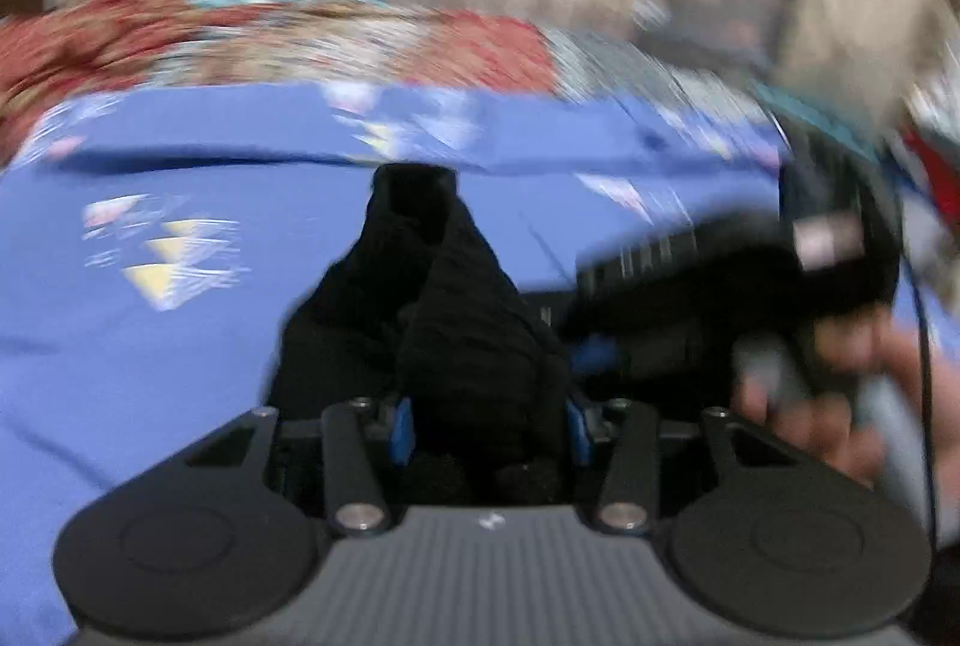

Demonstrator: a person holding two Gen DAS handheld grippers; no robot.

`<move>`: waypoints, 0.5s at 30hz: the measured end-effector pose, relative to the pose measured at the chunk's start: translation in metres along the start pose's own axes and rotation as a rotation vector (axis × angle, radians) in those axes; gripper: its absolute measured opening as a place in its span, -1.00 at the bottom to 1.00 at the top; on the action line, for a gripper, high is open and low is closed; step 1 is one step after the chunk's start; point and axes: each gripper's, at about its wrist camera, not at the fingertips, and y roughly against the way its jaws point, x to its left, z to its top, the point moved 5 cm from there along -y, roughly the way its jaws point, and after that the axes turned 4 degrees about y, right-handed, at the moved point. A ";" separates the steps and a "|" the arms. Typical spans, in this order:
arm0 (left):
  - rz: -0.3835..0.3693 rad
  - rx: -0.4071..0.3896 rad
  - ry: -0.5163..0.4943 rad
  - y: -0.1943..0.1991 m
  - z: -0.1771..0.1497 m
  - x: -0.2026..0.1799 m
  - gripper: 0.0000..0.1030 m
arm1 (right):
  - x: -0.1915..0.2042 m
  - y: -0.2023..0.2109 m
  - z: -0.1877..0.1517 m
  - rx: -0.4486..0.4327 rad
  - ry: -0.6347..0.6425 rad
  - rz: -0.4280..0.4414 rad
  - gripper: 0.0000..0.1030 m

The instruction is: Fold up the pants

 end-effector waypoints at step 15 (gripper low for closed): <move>-0.058 -0.079 0.141 0.063 0.008 0.040 0.61 | -0.021 0.037 -0.006 -0.166 -0.166 0.052 0.47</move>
